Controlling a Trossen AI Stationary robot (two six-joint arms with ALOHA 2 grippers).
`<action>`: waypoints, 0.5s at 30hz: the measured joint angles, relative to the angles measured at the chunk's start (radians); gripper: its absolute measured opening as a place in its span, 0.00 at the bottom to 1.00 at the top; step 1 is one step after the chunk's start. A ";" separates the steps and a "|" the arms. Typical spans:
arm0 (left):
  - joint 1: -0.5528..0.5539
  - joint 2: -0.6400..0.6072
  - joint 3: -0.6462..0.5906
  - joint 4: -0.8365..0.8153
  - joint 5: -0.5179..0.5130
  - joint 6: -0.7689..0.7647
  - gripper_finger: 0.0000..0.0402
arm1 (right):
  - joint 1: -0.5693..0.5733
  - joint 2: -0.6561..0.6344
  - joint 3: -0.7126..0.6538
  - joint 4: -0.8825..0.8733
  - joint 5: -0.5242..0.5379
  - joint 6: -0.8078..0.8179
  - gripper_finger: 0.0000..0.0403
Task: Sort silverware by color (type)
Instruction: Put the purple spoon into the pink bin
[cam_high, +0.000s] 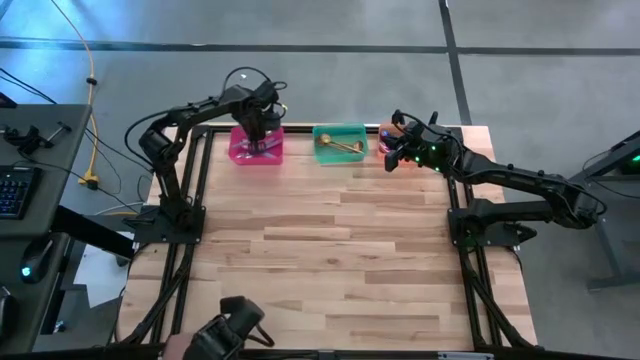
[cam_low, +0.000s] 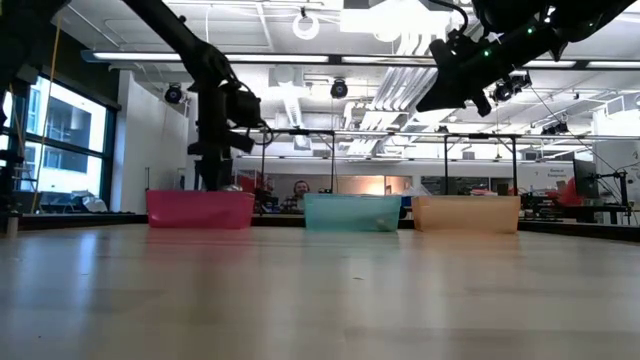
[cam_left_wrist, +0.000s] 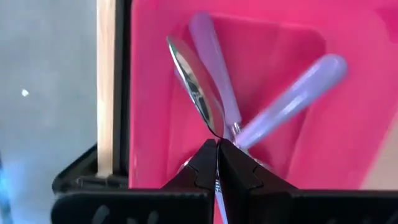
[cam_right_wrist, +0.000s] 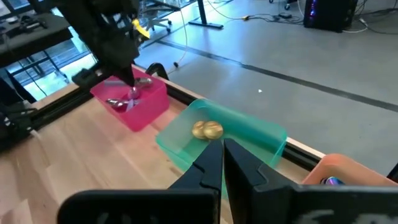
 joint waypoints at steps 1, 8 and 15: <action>-0.003 0.000 -0.015 0.022 -0.001 0.006 0.00 | 0.000 0.000 0.000 0.000 0.000 0.006 0.00; -0.012 -0.023 -0.085 0.128 0.005 0.015 0.00 | 0.000 0.000 0.000 0.000 0.000 0.039 0.00; -0.012 -0.050 -0.104 0.131 0.057 -0.016 0.05 | 0.000 0.000 0.000 0.000 0.000 0.033 0.00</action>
